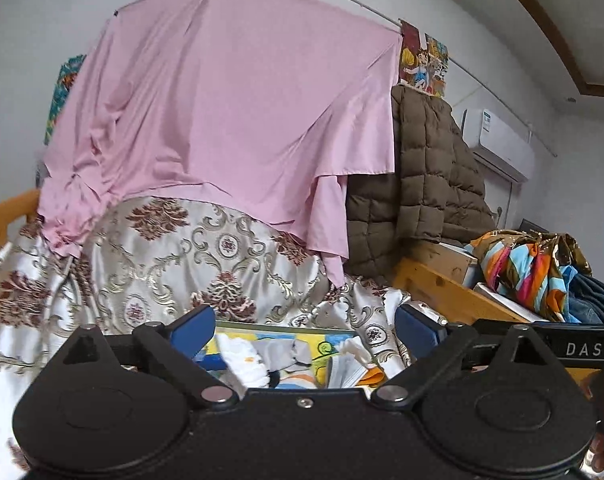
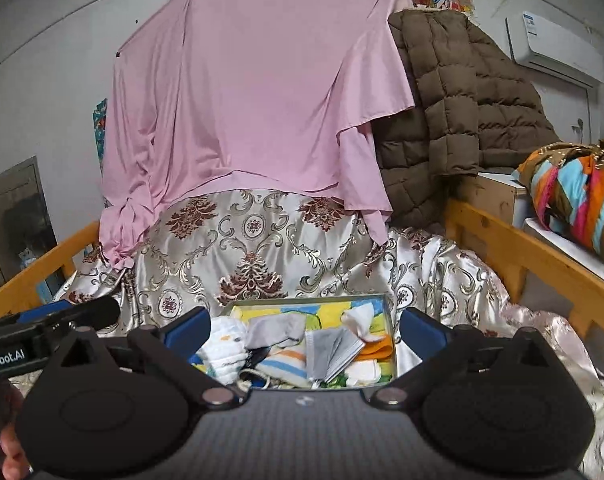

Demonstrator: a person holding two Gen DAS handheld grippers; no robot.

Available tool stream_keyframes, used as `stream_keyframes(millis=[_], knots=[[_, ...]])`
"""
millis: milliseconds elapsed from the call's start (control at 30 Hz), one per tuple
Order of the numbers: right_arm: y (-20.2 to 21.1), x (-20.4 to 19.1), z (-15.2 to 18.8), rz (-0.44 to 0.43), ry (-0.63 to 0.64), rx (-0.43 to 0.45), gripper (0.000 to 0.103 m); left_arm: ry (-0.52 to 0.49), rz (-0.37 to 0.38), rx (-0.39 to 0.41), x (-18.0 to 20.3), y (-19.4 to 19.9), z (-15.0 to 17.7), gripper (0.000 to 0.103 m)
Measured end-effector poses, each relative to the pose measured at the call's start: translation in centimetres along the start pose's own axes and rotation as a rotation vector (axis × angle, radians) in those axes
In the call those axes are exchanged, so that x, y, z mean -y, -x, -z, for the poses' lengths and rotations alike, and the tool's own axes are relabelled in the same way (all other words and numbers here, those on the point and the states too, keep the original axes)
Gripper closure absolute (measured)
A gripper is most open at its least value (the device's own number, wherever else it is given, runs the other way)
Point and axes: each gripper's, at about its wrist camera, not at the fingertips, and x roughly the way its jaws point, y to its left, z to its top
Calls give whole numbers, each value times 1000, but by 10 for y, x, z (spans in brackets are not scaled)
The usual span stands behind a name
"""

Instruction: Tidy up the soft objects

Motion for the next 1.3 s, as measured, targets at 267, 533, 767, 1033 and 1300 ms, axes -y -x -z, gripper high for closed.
stream_keyframes(millis=[267, 533, 767, 1033, 1300], knots=[[39, -19, 20, 23, 14, 25, 0, -8, -28, -7, -6, 42, 16, 4], [59, -24, 49, 44, -17, 29, 0, 2, -55, -24, -15, 66, 45, 3], [67, -23, 85, 69, -43, 10, 0, -8, -83, -62, -24, 79, 75, 2], [69, -30, 134, 107, -15, 7, 0, -19, -118, -118, -34, 82, 110, 1], [61, -33, 169, 122, -27, -15, 0, -51, -148, -184, -37, 73, 138, 1]])
